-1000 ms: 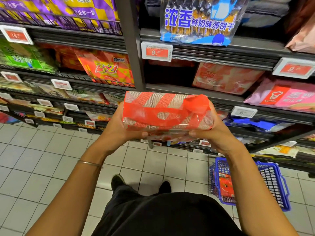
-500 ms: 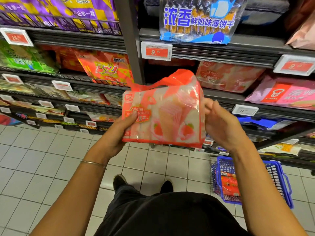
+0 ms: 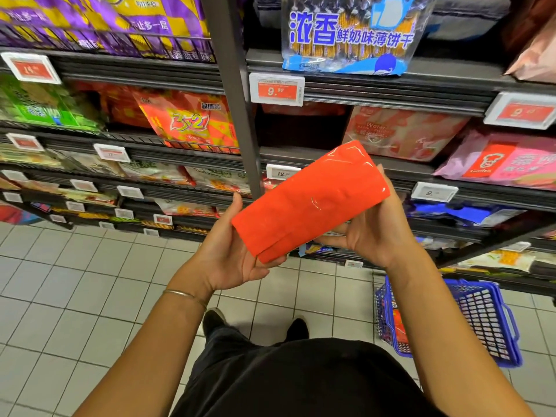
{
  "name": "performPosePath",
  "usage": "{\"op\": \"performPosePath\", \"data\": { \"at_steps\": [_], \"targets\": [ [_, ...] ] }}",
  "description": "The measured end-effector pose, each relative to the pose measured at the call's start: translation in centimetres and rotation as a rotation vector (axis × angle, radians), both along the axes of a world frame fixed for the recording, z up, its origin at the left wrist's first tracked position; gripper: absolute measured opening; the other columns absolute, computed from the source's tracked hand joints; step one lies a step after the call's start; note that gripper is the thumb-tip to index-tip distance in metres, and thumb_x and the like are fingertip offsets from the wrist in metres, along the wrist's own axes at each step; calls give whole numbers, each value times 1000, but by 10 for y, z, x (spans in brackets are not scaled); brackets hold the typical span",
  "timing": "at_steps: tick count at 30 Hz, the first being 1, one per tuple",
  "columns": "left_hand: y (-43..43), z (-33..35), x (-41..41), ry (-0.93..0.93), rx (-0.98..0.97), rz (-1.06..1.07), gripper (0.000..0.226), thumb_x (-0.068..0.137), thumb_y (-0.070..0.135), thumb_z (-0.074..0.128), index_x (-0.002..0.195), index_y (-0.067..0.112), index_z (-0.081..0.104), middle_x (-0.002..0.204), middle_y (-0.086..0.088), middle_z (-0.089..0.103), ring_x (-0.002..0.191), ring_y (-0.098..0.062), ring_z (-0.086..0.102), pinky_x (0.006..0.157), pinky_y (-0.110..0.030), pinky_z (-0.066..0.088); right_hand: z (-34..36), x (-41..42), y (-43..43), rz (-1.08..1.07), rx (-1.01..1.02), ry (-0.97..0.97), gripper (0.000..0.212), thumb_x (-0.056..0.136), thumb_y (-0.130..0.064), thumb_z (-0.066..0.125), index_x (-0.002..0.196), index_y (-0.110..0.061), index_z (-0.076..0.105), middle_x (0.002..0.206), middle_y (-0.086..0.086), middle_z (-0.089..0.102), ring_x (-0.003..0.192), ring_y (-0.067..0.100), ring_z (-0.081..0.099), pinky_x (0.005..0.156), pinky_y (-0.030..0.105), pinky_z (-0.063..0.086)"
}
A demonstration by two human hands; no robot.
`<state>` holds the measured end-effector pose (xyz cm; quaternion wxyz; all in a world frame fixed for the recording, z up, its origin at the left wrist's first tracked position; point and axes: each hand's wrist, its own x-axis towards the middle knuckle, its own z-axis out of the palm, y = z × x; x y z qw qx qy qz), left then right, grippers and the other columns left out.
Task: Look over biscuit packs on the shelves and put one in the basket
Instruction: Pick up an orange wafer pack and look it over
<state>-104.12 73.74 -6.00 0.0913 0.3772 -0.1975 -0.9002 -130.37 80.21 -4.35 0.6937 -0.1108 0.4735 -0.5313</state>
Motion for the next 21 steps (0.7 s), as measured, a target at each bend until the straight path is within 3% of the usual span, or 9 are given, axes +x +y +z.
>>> {"op": "performPosePath", "data": {
  "at_steps": [4, 7, 11, 13, 16, 18, 21],
  "targets": [
    [0, -4, 1, -17, -28, 12, 82, 77, 89, 53, 122, 24, 76, 113, -16, 75, 86, -39, 76, 54, -35, 60, 2, 2, 5, 15, -34, -14, 81, 93, -83, 37, 146, -26, 57, 139, 13, 67, 119, 44, 68, 98, 73, 49],
    [0, -4, 2, -1, -97, 79, 72, 73, 75, 75, 125, 26, 75, 112, -16, 73, 90, -43, 74, 52, -37, 61, 4, -4, 10, 42, -102, 0, 70, 100, -70, 40, 147, -20, 57, 142, 14, 65, 122, 42, 65, 94, 68, 53],
    [-2, 2, 10, -39, -290, 158, 101, 53, 53, 100, 140, 18, 63, 112, -9, 75, 84, -29, 76, 56, -38, 65, 3, -17, 20, 33, -125, 24, 63, 98, -53, 50, 145, -12, 58, 141, 18, 65, 126, 38, 63, 94, 54, 59],
    [-5, 5, 14, -72, -417, 140, 87, 57, 48, 99, 133, 21, 66, 116, -9, 76, 88, -25, 76, 62, -36, 66, 3, -17, 23, 44, -153, 58, 70, 91, -55, 57, 146, -11, 57, 141, 15, 65, 131, 35, 61, 96, 47, 59],
    [-6, 7, 19, -87, -526, 149, 57, 72, 36, 84, 125, 26, 68, 119, -8, 76, 95, -26, 75, 73, -36, 64, 3, -14, 25, 84, -188, 57, 82, 66, -56, 90, 132, -14, 66, 128, 11, 73, 119, 29, 70, 87, 42, 62],
    [-6, 8, 20, -67, -565, 163, 56, 78, 25, 78, 132, 24, 64, 124, -10, 74, 104, -29, 73, 83, -43, 64, 3, -14, 26, 103, -232, 53, 88, 55, -56, 97, 127, -15, 69, 125, 10, 74, 114, 27, 72, 87, 42, 62],
    [-6, 10, 18, -40, -623, 171, 62, 83, 9, 67, 143, 19, 56, 134, -14, 69, 118, -33, 68, 95, -49, 61, 4, -14, 24, 111, -267, 83, 91, 53, -54, 99, 127, -13, 65, 118, 7, 77, 109, 23, 74, 88, 38, 61]
  ]
}}
